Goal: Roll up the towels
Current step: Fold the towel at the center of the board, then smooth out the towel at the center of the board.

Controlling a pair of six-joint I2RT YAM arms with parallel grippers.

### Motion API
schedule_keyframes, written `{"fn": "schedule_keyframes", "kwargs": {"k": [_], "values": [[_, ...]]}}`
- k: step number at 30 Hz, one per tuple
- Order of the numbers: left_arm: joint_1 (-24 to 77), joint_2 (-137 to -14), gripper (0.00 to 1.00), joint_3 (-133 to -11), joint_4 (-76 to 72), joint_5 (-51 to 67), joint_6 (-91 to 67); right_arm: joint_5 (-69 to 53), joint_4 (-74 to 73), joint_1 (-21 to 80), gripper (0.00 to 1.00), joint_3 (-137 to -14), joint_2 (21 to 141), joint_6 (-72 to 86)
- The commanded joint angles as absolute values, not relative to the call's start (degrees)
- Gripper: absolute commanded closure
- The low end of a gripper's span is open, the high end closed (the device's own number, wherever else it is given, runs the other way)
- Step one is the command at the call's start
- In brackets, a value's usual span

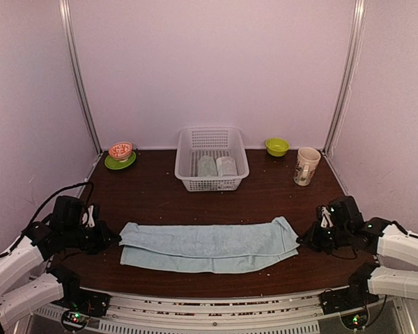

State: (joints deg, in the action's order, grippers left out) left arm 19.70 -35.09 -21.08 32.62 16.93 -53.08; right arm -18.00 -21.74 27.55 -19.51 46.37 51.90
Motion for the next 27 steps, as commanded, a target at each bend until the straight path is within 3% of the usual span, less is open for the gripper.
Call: {"fn": "schedule_keyframes", "kwargs": {"k": [1, 14, 15, 16, 18, 19, 21, 23, 27], "values": [[19.4, -34.1, 1.00, -20.4, 32.4, 16.8, -54.5, -17.8, -19.8, 28.4, 1.00, -18.3, 46.8, 52.6], [19.8, -35.6, 1.00, -21.8, 41.0, 16.7, -56.0, -17.9, -27.5, 29.3, 1.00, -17.7, 47.1, 50.1], [19.9, -35.9, 1.00, -22.0, 41.2, 16.8, -55.9, -18.4, -28.1, 29.3, 0.98, -18.4, 46.9, 49.4], [19.9, -36.3, 1.00, -22.2, 41.2, 17.1, -55.7, -18.4, -29.2, 29.2, 0.87, -19.5, 46.7, 48.4], [19.9, -37.1, 0.72, -23.4, 41.5, 17.6, -54.9, -17.5, -31.8, 29.3, 0.64, -22.6, 46.3, 46.3], [19.9, -37.5, 0.58, -24.6, 42.4, 17.5, -54.1, -16.5, -33.0, 29.3, 0.56, -24.3, 46.2, 45.4], [19.9, -38.2, 0.39, -28.3, 45.0, 16.9, -51.8, -14.4, -34.6, 29.3, 0.48, -27.8, 46.5, 43.7], [19.9, -38.7, 0.29, -32.4, 47.7, 16.1, -49.7, -11.9, -35.1, 29.1, 0.47, -31.2, 48.2, 42.0], [19.9, -40.5, 0.25, -39.0, 48.7, 13.4, -46.4, -11.0, -30.8, 28.5, 0.47, -35.7, 56.6, 40.6]]}}
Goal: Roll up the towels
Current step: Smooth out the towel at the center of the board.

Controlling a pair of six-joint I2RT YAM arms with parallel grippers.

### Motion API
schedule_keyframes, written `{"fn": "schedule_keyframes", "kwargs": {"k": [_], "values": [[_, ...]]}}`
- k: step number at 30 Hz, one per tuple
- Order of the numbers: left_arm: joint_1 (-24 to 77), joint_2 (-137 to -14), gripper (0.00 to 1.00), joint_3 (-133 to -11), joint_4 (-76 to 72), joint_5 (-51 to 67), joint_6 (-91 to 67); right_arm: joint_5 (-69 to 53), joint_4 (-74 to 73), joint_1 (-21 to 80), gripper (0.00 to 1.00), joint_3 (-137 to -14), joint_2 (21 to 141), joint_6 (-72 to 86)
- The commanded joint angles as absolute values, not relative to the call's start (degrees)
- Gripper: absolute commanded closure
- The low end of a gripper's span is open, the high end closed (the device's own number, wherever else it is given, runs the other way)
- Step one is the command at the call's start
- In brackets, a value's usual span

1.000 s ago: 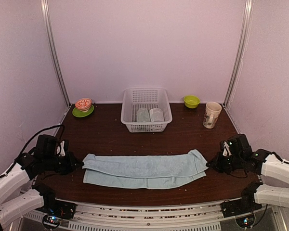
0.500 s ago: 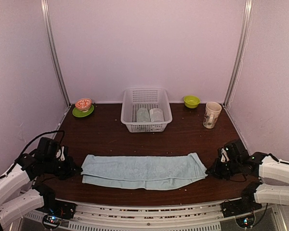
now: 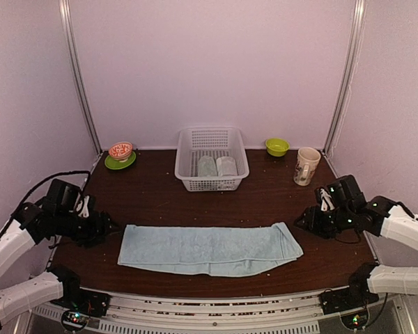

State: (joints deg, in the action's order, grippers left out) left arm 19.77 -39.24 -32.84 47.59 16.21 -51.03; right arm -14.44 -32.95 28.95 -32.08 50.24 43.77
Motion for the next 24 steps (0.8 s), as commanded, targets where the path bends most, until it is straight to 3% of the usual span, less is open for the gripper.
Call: {"fn": "schedule_keyframes", "kwargs": {"k": [1, 8, 18, 24], "values": [[19.9, -41.7, 0.25, -39.9, 48.0, 12.2, -46.0, -11.7, -29.3, 28.1, 0.48, -36.6, 59.2, 40.6], [19.5, -58.3, 0.25, -39.8, 35.3, 5.7, -44.9, -13.9, -20.3, 27.1, 0.49, -41.0, 71.7, 41.1], [19.3, -78.6, 0.29, -44.8, 24.9, 9.3, -41.9, -15.9, -13.8, 26.3, 0.52, -40.5, 80.0, 43.9], [19.2, -82.0, 0.39, -45.0, 24.4, 7.9, -41.3, -16.6, -11.8, 25.8, 0.64, -40.5, 83.3, 45.4]]}}
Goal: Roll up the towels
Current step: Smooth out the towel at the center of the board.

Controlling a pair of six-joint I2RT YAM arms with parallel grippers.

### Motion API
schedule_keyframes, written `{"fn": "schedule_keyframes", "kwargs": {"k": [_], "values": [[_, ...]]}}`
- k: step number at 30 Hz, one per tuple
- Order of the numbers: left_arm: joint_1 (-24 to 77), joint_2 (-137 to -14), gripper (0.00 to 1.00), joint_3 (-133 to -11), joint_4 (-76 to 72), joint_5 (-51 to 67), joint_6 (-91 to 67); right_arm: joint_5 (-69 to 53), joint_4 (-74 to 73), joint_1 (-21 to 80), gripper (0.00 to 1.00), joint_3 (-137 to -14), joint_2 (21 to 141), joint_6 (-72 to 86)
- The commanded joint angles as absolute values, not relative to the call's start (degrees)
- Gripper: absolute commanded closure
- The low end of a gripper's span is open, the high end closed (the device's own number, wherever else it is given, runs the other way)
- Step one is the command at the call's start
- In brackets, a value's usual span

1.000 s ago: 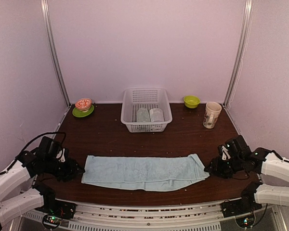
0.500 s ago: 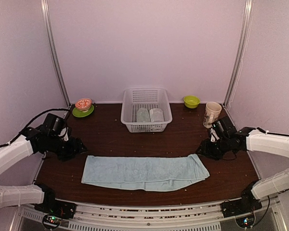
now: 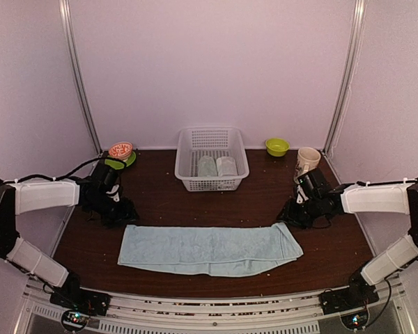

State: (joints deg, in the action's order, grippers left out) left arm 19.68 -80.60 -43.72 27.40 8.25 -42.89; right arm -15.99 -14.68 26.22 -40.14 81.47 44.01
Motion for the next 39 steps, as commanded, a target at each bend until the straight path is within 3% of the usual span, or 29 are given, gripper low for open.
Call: {"fn": "schedule_keyframes", "kwargs": {"k": [1, 7, 10, 12, 13, 39], "values": [[19.2, -82.4, 0.41, -44.8, 24.2, 7.8, -41.2, -16.8, -11.6, 25.8, 0.66, -40.4, 83.7, 45.4], [19.2, -84.7, 0.57, -43.2, 22.7, 8.0, -41.4, -17.3, -10.8, 25.7, 0.75, -39.7, 84.8, 45.5], [19.2, -84.7, 0.76, -42.8, 22.2, 7.8, -41.6, -16.7, -10.6, 25.5, 0.89, -39.3, 83.9, 45.7], [19.2, -84.6, 0.97, -42.8, 22.3, 7.3, -41.5, -15.9, -10.6, 25.2, 0.98, -38.9, 83.1, 46.0], [19.2, -84.7, 1.00, -42.8, 22.4, 7.2, -41.5, -15.5, -10.7, 24.9, 1.00, -38.7, 82.7, 46.2], [19.2, -82.3, 1.00, -38.1, 18.9, 2.6, -43.5, -11.8, -10.7, 16.4, 1.00, -32.4, 78.7, 46.8]]}}
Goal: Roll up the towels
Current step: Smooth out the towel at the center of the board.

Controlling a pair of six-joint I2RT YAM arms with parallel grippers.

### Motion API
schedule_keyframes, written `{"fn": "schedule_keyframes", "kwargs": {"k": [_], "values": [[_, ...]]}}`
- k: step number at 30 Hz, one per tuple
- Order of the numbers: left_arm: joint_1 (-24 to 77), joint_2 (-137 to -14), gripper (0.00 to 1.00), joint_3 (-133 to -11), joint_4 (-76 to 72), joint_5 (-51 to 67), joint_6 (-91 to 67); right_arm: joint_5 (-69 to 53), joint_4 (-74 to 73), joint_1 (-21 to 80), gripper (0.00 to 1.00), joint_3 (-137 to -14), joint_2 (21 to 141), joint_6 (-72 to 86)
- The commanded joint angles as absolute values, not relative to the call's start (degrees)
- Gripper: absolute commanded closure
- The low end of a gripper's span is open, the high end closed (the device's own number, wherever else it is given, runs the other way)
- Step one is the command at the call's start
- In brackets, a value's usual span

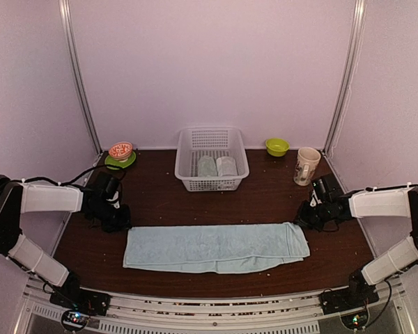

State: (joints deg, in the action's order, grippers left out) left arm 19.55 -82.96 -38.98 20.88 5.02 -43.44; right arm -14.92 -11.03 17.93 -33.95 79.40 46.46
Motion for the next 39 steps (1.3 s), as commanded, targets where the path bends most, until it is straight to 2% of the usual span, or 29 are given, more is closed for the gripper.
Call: {"fn": "schedule_keyframes", "kwargs": {"k": [1, 7, 23, 27, 28, 31, 33, 35, 39], "values": [[19.2, -83.0, 1.00, -37.9, 18.5, 2.4, -43.7, -11.3, -10.7, 16.0, 1.00, -31.9, 78.8, 47.4], [19.2, -87.0, 1.00, -39.6, 16.1, 2.5, -45.1, -11.2, -9.6, 14.2, 1.00, -30.9, 79.8, 50.0], [18.6, -92.6, 1.00, -45.7, 19.4, 2.0, -41.8, -6.3, -17.5, 10.1, 1.00, -40.4, 82.4, 46.4], [18.6, -93.5, 1.00, -46.8, 20.0, 5.3, -40.1, -9.0, -19.9, 10.0, 0.67, -43.0, 83.2, 43.5], [18.7, -92.9, 0.95, -46.7, 20.1, 6.1, -40.1, -9.3, -20.4, 10.0, 0.59, -43.0, 82.2, 43.0], [18.8, -88.8, 0.49, -46.2, 21.0, 8.2, -39.9, -9.1, -23.4, 10.2, 0.45, -43.4, 78.2, 40.8], [19.4, -85.3, 0.29, -46.6, 23.7, 7.9, -39.3, -7.8, -26.7, 11.0, 0.43, -44.2, 75.2, 38.8], [20.6, -81.5, 0.20, -47.6, 27.3, 6.2, -38.7, -7.4, -29.7, 12.7, 0.43, -44.5, 72.1, 36.9], [26.1, -74.9, 0.18, -47.3, 33.7, 1.0, -39.8, -5.9, -35.0, 16.5, 0.48, -42.5, 65.4, 35.5]]}}
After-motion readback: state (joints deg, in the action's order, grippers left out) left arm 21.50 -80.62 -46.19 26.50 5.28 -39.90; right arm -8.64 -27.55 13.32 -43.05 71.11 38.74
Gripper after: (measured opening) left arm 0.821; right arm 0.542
